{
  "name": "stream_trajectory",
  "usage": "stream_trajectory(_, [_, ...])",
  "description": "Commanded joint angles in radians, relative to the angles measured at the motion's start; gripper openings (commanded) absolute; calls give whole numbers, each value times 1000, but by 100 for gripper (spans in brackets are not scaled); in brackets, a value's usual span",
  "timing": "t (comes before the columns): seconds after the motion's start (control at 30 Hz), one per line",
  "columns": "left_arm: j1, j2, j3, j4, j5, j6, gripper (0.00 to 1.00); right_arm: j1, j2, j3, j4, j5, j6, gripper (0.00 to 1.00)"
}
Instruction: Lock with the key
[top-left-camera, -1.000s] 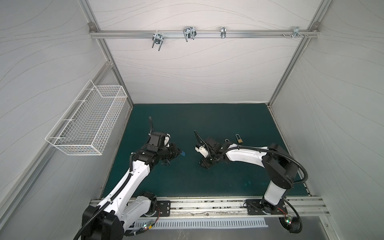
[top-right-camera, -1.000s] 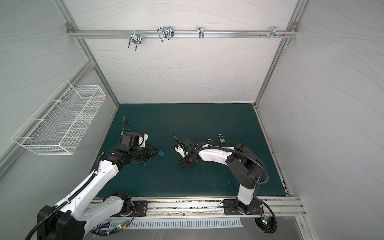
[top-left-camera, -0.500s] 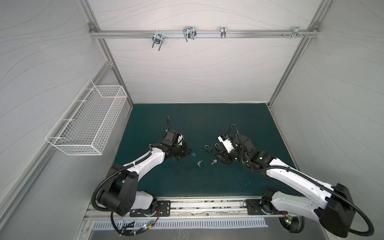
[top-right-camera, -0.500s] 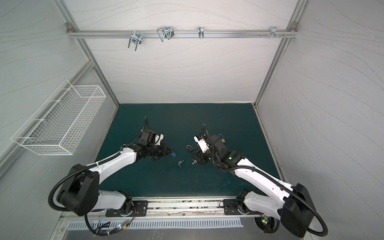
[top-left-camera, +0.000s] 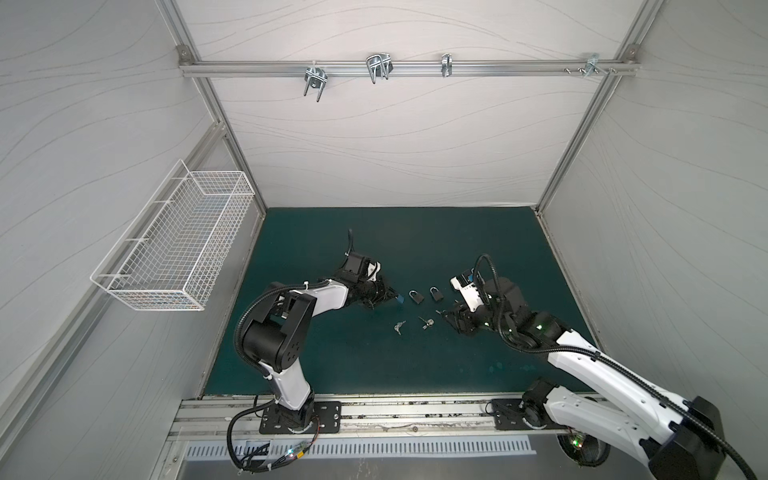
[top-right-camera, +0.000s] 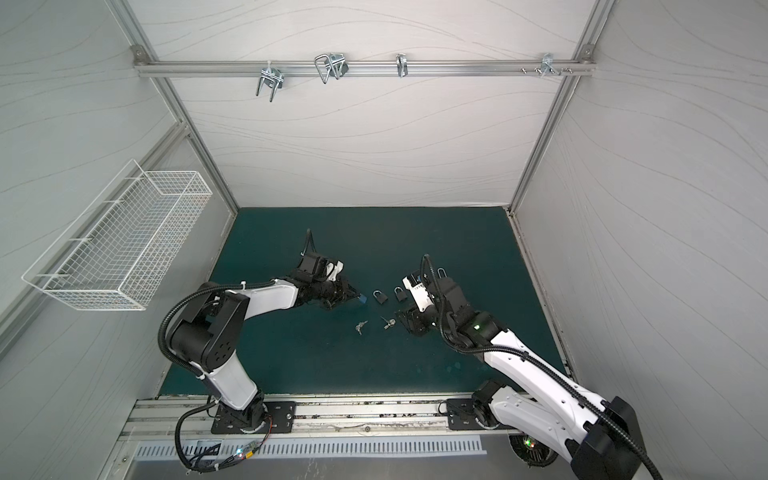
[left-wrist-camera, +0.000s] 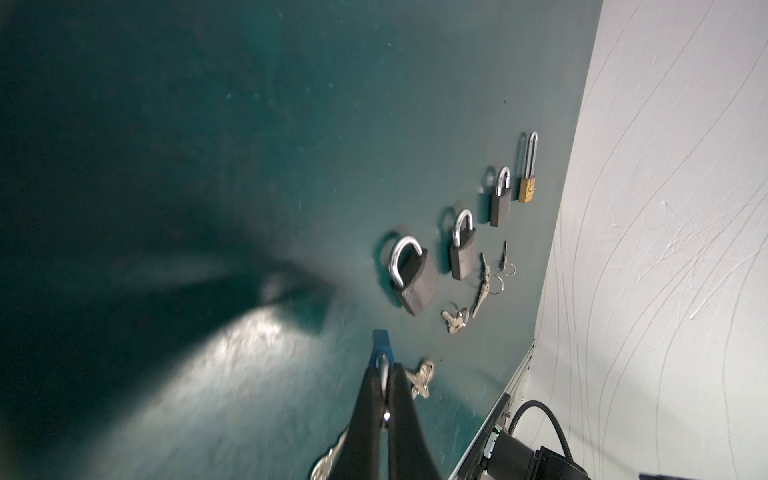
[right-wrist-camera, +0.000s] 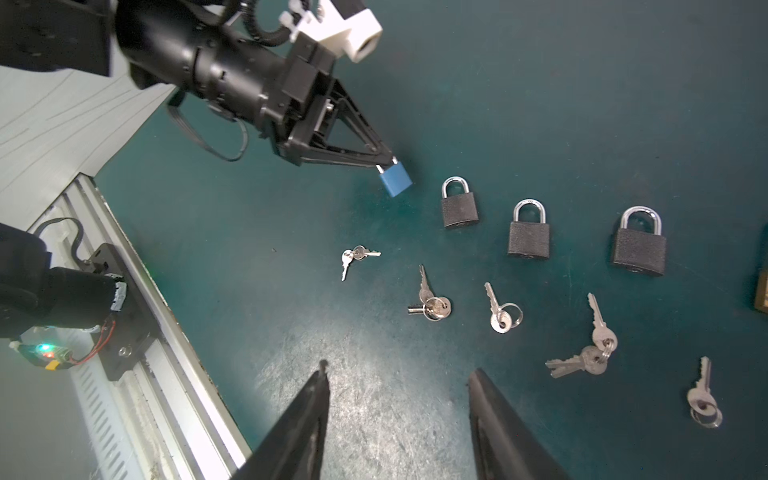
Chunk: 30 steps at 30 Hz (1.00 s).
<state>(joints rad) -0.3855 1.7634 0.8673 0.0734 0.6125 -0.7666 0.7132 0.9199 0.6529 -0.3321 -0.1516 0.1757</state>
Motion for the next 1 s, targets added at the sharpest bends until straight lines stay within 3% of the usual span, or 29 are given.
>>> stream_trajectory(0.0, [-1,46,36,73,53,-4,0,-6,-6,6,-26,-19,0,55])
stream_trajectory(0.33, [-1,127,40,60,26,-9,0,-4,2,13,-33,-24,-11,56])
stream_trajectory(0.57, [-1,114,9,50,5,-8,23,-7,8,13,-29,-27,-12,56])
stream_trajectory(0.97, [0,14,-42,-35,-84,29,46,-3,17,23,-61,-9,-33,57])
